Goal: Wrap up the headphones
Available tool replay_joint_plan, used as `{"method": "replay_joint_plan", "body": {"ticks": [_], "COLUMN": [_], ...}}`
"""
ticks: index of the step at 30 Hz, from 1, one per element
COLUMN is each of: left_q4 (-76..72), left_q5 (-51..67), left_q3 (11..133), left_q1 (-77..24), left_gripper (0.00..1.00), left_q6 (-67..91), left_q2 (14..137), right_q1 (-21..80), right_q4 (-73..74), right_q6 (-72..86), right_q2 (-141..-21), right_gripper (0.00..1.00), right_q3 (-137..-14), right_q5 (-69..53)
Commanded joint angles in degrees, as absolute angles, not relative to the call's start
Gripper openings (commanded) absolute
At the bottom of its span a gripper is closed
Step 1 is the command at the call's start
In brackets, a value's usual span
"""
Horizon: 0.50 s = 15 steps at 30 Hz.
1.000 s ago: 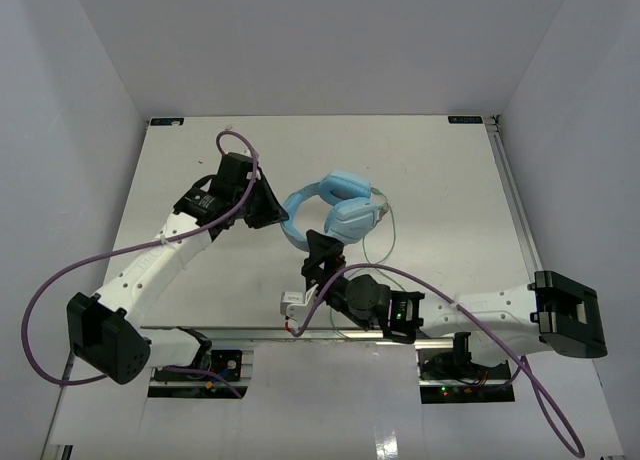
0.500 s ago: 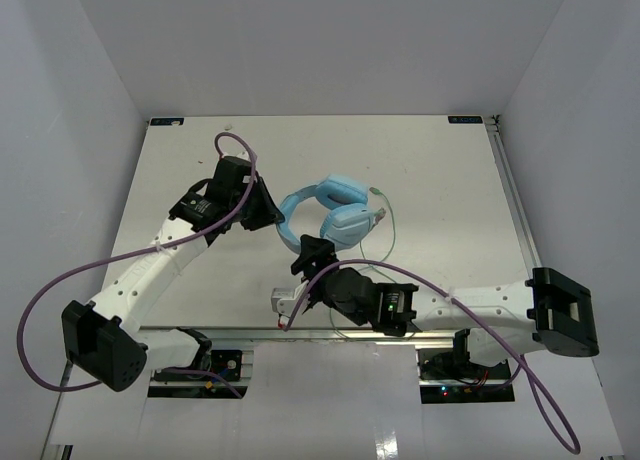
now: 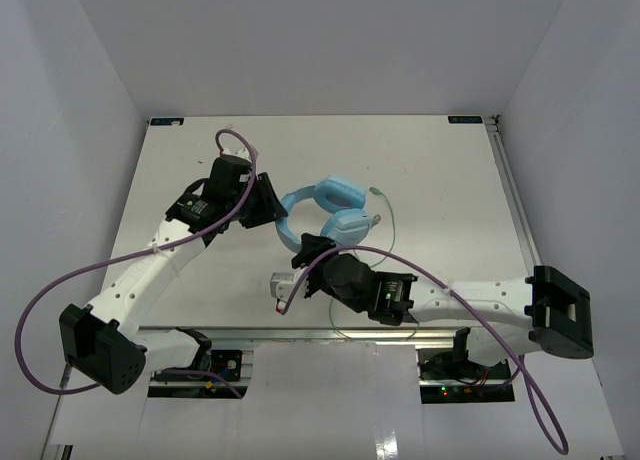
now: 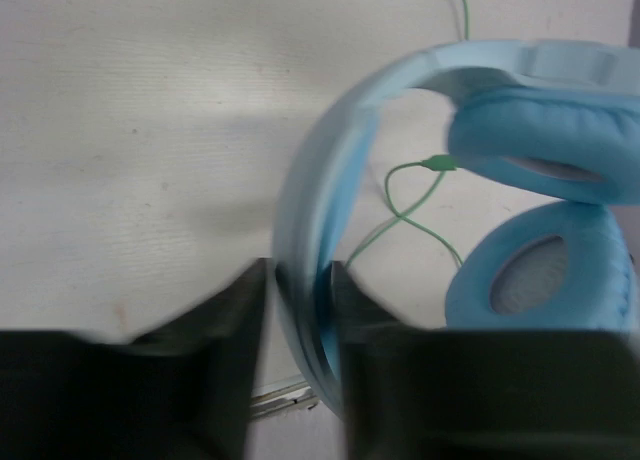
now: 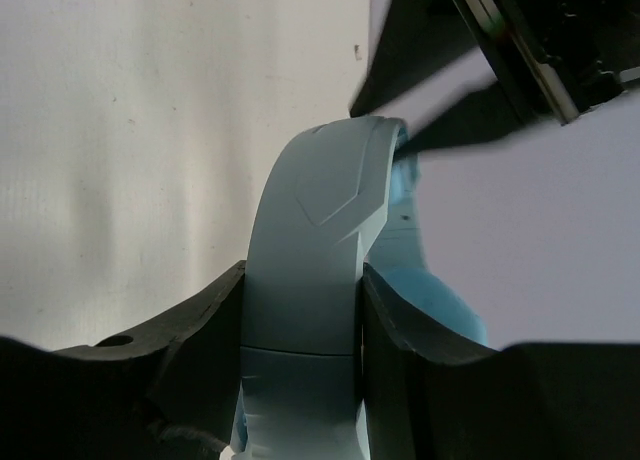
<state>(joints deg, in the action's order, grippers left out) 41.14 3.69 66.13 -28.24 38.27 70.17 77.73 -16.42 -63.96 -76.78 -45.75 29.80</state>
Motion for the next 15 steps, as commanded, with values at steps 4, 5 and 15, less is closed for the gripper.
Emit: {"method": "replay_joint_plan", "body": {"ticks": [4, 5, 15], "left_q4": [36.55, 36.39, 26.29], "left_q5": [7.68, 7.56, 4.21], "left_q3": [68.96, 69.04, 61.83], "left_q1": [-28.39, -28.39, -28.39], "left_gripper": [0.98, 0.98, 0.94], "left_q6": [33.81, 33.18, 15.18], "left_q2": [65.37, 64.95, 52.15], "right_q1": [69.45, 69.08, 53.47], "right_q4": [-6.93, -6.59, 6.75], "right_q6": [-49.30, -49.09, -31.18], "right_q2": [-70.77, -70.36, -73.26], "right_gripper": [0.08, 0.08, 0.08], "right_q3": [-56.64, -56.56, -64.62], "right_q5": [16.98, 16.35, -7.76]}}
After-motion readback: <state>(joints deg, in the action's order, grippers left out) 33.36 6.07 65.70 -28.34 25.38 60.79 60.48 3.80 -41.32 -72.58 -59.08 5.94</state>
